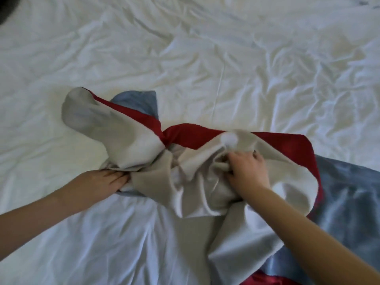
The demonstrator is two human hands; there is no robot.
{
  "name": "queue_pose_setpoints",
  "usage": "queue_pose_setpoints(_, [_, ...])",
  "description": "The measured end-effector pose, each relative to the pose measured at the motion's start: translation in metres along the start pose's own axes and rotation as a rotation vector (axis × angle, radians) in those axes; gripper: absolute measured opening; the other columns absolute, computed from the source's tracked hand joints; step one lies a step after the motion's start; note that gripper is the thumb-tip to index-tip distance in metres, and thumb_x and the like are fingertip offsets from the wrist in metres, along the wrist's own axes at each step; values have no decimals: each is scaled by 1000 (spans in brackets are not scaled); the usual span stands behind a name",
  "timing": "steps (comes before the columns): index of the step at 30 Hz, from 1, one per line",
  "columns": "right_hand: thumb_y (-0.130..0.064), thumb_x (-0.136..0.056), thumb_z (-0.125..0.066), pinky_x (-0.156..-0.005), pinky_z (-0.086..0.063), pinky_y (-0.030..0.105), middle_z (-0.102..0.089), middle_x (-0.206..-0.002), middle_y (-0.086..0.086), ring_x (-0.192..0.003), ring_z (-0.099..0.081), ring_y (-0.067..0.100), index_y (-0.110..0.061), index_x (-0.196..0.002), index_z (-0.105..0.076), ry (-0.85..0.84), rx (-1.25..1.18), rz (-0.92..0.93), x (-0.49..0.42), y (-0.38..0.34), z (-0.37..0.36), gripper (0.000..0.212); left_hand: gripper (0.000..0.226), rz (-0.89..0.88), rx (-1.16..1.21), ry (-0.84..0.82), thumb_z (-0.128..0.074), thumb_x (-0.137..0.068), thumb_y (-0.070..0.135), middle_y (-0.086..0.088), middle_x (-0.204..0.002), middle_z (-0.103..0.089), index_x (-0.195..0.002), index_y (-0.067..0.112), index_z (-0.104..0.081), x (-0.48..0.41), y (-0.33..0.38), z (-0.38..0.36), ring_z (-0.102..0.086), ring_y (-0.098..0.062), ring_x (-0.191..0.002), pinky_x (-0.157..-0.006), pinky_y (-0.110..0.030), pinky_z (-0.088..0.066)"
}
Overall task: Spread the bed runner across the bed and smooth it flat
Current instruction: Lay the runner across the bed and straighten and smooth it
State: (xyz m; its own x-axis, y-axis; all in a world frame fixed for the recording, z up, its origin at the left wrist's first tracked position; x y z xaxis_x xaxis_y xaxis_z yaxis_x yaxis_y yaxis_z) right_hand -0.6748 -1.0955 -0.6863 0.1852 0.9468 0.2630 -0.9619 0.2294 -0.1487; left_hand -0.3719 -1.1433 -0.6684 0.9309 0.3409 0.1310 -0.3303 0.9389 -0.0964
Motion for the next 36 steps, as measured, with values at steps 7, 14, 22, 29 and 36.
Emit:
queue_pose_setpoints(7, [-24, -82, -53, -110, -25, 53, -61, -103, -3, -104, -55, 23, -24, -102, -58, 44, 6, 55, 10, -78, -15, 21, 65, 52, 74, -113, -91, -27, 2, -6, -84, -74, -90, 7, -76, 37, -7, -30, -71, -20, -67, -59, -27, -58])
queue_pose_setpoints(14, [-32, -67, -73, -72, -50, 33, -61, -99, 2, -87, -60, 23, -18, -111, -61, 127, -158, 512, 72, -231, -46, 47, 47, 1, 120, 139, -30, -95, 0, -3, -93, -75, -100, 10, -76, 52, -4, -41, -72, -17, -78, -68, -24, -58])
queue_pose_setpoints(22, [-11, -47, -86, -39, -45, 26, -60, -63, 4, -50, -59, 24, -16, -75, -71, 15, 102, 161, 41, -268, -94, 32, 33, -102, 128, 223, -45, -88, 4, -1, -83, -75, -96, 11, -76, 63, -2, -49, -70, -15, -72, -61, -25, -57])
queue_pose_setpoints(29, [-7, -58, -65, -36, -40, 24, -57, -59, 0, -42, -54, 23, -20, -68, -69, 137, -71, 122, 63, -322, -81, 17, 41, -193, 164, 274, -37, -94, 1, 0, -92, -75, -98, 13, -76, 126, -35, -37, -71, -12, -80, -69, -24, -58])
queue_pose_setpoints(36, [-17, -38, -71, -34, -29, 15, -52, -46, -4, -37, -51, 14, -21, -47, -58, -103, -64, 268, 87, -428, -118, 16, 55, -284, 173, 114, -21, -102, 4, -2, -104, -74, -101, 13, -75, 230, -58, -72, -71, -14, -93, -80, -25, -58])
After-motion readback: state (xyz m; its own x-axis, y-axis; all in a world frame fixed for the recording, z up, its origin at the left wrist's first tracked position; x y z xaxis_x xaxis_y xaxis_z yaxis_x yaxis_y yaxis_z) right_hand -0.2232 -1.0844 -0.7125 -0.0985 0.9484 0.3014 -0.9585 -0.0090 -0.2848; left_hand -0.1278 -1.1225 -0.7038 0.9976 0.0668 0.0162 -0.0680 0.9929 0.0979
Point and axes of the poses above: each hand's wrist, its own x-axis away from the middle knuckle, its own z-axis out of the back of the hand, y = z × x, the point moved 8 cm from there along -x, towards the middle knuckle
